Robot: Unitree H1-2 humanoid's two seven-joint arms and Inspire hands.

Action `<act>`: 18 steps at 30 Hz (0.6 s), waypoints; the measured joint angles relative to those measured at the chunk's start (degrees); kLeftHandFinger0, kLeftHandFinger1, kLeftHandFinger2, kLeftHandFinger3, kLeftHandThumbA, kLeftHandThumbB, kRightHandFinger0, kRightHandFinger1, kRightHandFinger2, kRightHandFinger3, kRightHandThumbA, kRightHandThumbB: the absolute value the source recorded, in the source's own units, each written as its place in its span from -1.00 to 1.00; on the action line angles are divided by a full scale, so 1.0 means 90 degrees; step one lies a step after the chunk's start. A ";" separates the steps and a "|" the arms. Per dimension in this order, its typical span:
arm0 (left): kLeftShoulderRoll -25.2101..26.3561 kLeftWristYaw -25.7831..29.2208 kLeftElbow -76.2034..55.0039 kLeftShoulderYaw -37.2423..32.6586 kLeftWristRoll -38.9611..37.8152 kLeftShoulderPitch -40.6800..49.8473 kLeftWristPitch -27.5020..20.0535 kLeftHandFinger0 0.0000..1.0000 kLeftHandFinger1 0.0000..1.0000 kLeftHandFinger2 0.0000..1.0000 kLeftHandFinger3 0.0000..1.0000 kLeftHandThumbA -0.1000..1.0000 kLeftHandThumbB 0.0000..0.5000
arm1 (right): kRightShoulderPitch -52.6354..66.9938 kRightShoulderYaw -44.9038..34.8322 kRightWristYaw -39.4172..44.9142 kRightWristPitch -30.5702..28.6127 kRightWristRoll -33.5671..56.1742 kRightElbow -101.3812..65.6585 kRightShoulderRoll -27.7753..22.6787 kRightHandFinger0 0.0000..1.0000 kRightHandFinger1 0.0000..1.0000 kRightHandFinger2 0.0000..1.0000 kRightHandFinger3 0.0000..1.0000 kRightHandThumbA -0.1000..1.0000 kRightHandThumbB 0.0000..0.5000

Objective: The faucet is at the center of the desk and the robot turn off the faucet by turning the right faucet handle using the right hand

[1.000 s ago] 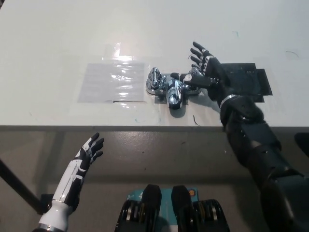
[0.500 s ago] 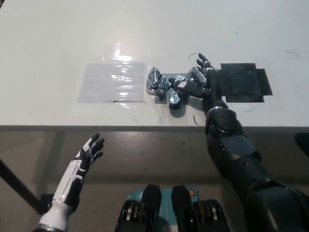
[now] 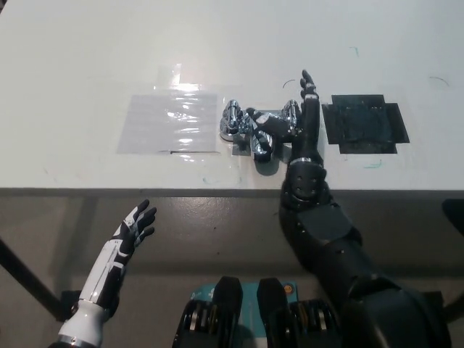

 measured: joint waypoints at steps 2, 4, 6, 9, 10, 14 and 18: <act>0.0008 -0.0001 -0.0001 0.0011 -0.0005 -0.0014 0.0001 1.00 1.00 1.00 1.00 0.99 0.27 | 0.0008 0.0078 -0.0323 0.0000 -0.0146 -0.0296 0.0079 1.00 1.00 1.00 1.00 1.00 -0.58; 0.0019 -0.0001 -0.0002 0.0024 -0.0006 -0.0034 0.0002 1.00 1.00 1.00 1.00 0.99 0.29 | 0.0019 0.0175 -0.0583 0.0000 -0.0300 -0.0621 0.0111 1.00 1.00 1.00 1.00 1.00 -0.59; 0.0029 -0.0001 -0.0003 0.0034 -0.0007 -0.0067 0.0001 1.00 1.00 1.00 1.00 0.99 0.29 | 0.0018 0.0289 -0.0809 -0.0003 -0.0452 -0.0934 0.0140 1.00 1.00 1.00 1.00 1.00 -0.62; 0.0041 -0.0001 -0.0007 0.0044 -0.0007 -0.0120 0.0001 1.00 1.00 1.00 1.00 0.99 0.30 | 0.0017 0.0446 -0.1160 -0.0009 -0.0737 -0.1500 0.0241 1.00 1.00 1.00 1.00 1.00 -0.56; 0.0043 -0.0001 -0.0007 0.0047 -0.0008 -0.0128 0.0001 1.00 1.00 1.00 1.00 0.99 0.26 | 0.0017 0.0479 -0.1237 -0.0011 -0.0812 -0.1615 0.0262 1.00 1.00 1.00 1.00 1.00 -0.40; 0.0060 -0.0001 -0.0013 0.0055 -0.0007 -0.0130 0.0000 1.00 1.00 1.00 1.00 1.00 0.30 | 0.0133 0.0525 -0.1304 -0.0051 -0.0900 -0.2143 0.0268 1.00 1.00 1.00 1.00 1.00 -0.05; 0.0077 -0.0002 -0.0021 0.0060 -0.0007 -0.0130 0.0004 1.00 1.00 1.00 1.00 1.00 0.28 | 0.0537 0.0506 -0.1186 -0.0079 -0.0889 -0.2952 0.0140 1.00 1.00 1.00 1.00 1.00 0.08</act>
